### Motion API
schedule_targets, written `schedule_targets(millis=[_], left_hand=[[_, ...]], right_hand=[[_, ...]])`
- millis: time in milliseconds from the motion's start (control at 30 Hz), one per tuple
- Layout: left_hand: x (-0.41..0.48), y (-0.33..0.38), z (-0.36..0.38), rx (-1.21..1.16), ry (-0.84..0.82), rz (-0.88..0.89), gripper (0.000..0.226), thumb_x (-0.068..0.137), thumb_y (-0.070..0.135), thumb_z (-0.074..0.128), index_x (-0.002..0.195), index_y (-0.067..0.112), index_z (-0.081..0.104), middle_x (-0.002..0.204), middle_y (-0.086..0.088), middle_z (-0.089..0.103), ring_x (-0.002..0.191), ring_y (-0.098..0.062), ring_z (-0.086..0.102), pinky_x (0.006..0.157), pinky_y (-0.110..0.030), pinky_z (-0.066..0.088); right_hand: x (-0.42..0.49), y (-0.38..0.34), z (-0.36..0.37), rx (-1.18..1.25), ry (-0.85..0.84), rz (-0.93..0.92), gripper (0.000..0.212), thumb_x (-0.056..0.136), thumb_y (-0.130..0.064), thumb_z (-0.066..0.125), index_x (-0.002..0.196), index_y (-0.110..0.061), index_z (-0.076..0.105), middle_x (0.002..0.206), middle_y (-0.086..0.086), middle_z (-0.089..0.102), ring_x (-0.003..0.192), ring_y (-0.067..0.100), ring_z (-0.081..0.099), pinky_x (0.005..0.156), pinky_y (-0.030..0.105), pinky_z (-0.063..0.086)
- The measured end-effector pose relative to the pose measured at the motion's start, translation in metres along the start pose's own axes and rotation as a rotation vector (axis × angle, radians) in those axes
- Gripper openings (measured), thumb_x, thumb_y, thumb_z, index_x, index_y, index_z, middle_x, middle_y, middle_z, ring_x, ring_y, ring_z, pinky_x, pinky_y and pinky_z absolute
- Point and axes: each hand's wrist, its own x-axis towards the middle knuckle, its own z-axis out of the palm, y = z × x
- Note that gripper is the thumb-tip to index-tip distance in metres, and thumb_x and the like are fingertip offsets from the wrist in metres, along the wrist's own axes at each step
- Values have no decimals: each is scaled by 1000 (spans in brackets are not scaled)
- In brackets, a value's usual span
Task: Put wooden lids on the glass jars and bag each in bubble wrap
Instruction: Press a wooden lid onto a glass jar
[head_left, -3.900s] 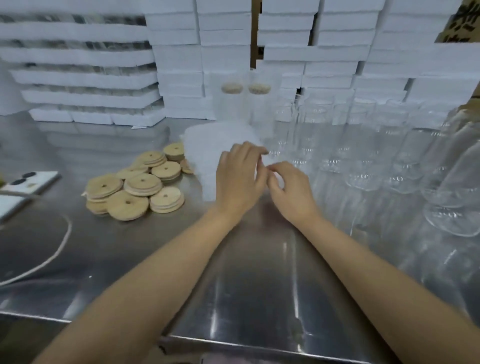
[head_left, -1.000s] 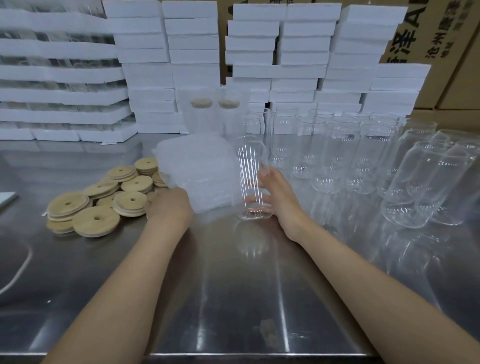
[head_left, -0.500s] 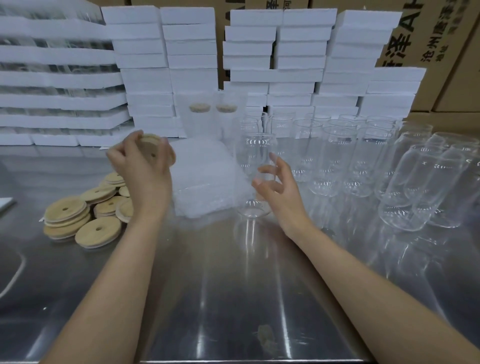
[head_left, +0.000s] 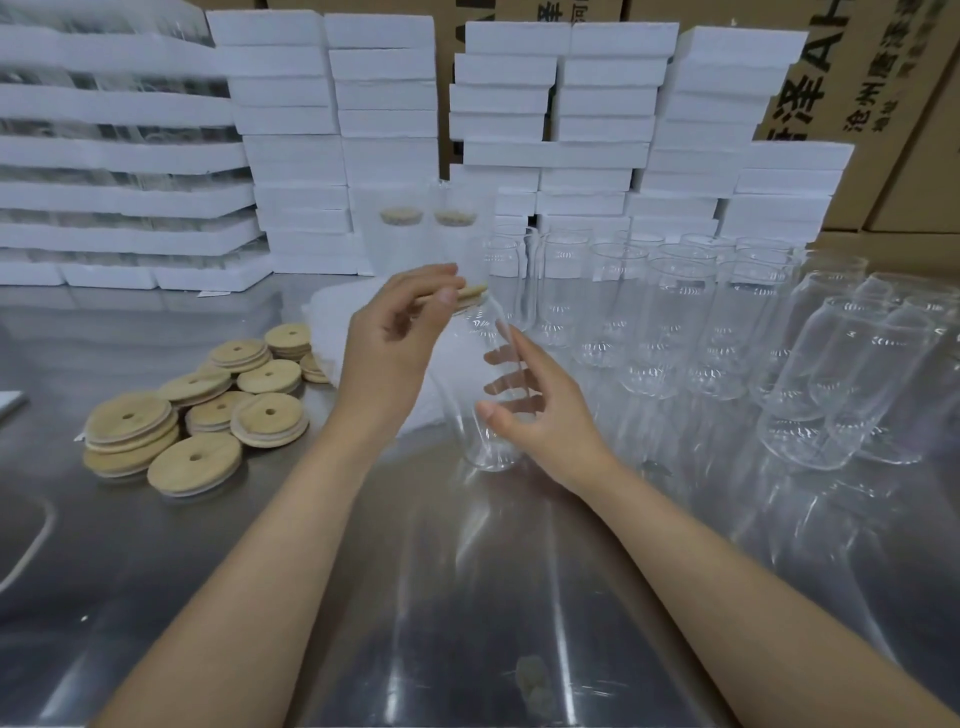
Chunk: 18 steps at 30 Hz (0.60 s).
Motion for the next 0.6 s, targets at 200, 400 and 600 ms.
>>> schedule_targets(millis=[200, 400, 600], left_hand=[[-4, -1, 2, 112, -43, 89, 19, 96, 17, 56, 101, 32, 66, 108, 11, 66, 105, 2, 59, 88, -13, 43], [-2, -5, 8, 199, -36, 138, 19, 99, 24, 49, 103, 29, 67, 107, 11, 67, 104, -1, 60, 88, -16, 44], [12, -11, 21, 192, -65, 75, 34, 99, 37, 33, 96, 34, 67, 103, 11, 69, 103, -6, 64, 93, -39, 49]], right_hand=[[1, 2, -1, -17, -13, -4, 77, 73, -50, 70, 142, -49, 36, 120, -14, 55, 98, 11, 63, 86, 26, 55], [1, 3, -1, -9, -6, 8, 80, 74, -47, 71, 144, -44, 34, 120, -12, 55, 96, 10, 63, 84, 26, 55], [3, 5, 2, 41, 101, 52, 74, 72, -34, 74, 136, -45, 38, 116, -8, 55, 89, 14, 63, 76, 29, 56]])
